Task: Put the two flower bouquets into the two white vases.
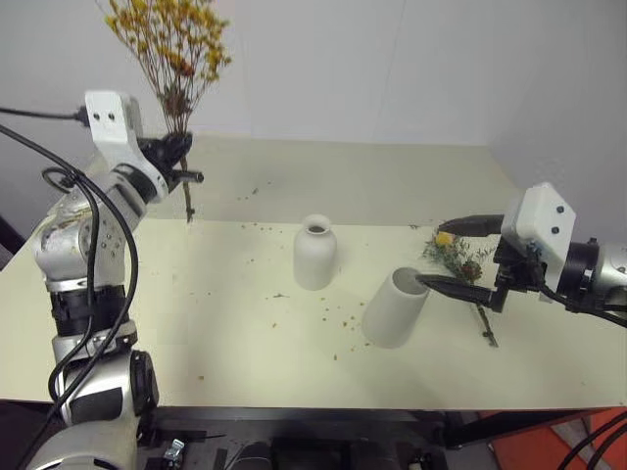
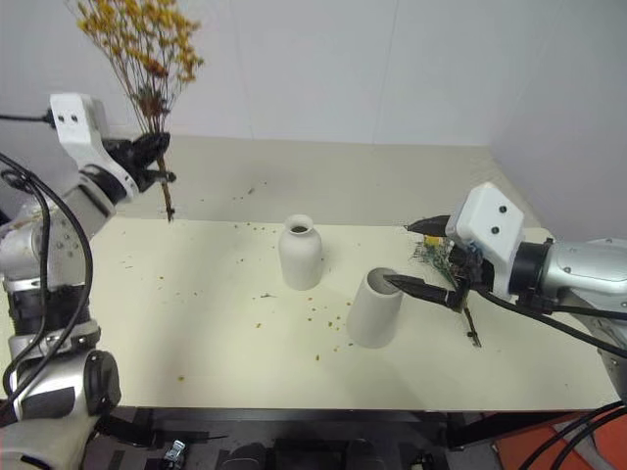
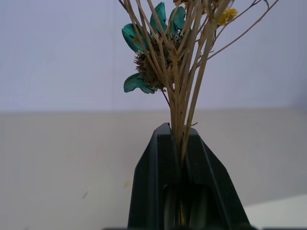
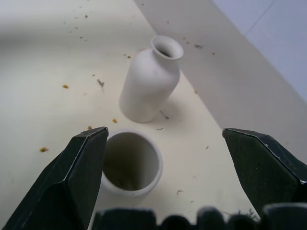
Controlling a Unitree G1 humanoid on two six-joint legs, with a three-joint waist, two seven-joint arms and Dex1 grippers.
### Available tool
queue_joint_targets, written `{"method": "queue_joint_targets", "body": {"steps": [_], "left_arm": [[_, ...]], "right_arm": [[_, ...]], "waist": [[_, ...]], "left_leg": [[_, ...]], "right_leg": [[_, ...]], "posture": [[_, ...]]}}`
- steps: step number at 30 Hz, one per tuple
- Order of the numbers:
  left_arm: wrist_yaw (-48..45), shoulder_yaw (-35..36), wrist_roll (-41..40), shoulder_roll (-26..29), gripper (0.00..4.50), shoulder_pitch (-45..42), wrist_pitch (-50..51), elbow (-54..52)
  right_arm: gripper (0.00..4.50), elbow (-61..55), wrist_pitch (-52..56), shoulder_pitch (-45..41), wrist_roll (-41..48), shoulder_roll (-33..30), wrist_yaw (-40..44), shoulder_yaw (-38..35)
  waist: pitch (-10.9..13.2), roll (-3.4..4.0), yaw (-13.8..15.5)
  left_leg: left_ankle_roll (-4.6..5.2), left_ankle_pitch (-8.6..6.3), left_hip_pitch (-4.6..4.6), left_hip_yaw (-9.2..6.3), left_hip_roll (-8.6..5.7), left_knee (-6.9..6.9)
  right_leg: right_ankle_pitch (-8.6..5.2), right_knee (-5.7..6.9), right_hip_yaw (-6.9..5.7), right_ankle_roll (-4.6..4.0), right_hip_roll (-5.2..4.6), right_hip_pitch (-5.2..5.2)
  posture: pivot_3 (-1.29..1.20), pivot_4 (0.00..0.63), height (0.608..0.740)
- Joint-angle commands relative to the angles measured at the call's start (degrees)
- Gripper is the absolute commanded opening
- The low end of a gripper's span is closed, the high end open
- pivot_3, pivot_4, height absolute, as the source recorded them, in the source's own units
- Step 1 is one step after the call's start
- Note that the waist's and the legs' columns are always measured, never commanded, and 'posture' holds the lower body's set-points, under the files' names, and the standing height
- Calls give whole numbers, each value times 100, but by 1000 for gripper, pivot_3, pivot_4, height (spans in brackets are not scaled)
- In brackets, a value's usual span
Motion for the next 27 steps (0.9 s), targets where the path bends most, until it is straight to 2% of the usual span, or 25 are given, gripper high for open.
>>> {"method": "queue_joint_targets", "body": {"steps": [1,3,9,15,20,27], "left_arm": [[-840,259,-517,-259,42,-567,-812,648],[-1586,496,-1035,-445,42,-780,-1008,1025],[-3580,508,-1278,-803,42,-1354,-2055,2833],[-5073,679,-1291,-881,42,-2160,-2197,4876],[-5268,674,-1013,-1101,42,-2578,-2450,5730],[-5512,497,-550,-1403,42,-2791,-2730,6079]], "right_arm": [[4500,-186,8,-106,-53,85,-307,-194],[4500,-256,-27,-70,-61,159,-410,-209],[4500,-558,97,-71,1,376,-797,-172],[4500,-881,255,106,-20,448,-1107,-241],[4500,-1102,378,219,-21,517,-1412,-345],[4500,-1384,611,264,21,624,-1818,-342]], "waist": [[0,0,2],[0,0,-5],[0,0,-19],[0,0,-19],[0,0,-15],[0,0,-15]], "left_leg": [[0,0,0,-1,-2,0],[0,0,-3,-1,-2,0],[0,0,-8,-2,-4,-1],[1,1,-13,-10,-11,1],[2,0,-22,-16,-13,0],[2,0,-24,-20,-15,1]], "right_leg": [[0,1,0,0,0,0],[1,-1,0,-2,-1,-1],[2,-2,1,-4,0,-4],[-6,-1,-1,10,-1,-4],[-6,-4,-3,9,-3,-7],[-6,-3,-3,10,-4,-8]], "posture": [[0,150,740],[0,150,740],[0,150,740],[0,150,740],[0,150,740],[0,150,740]]}}
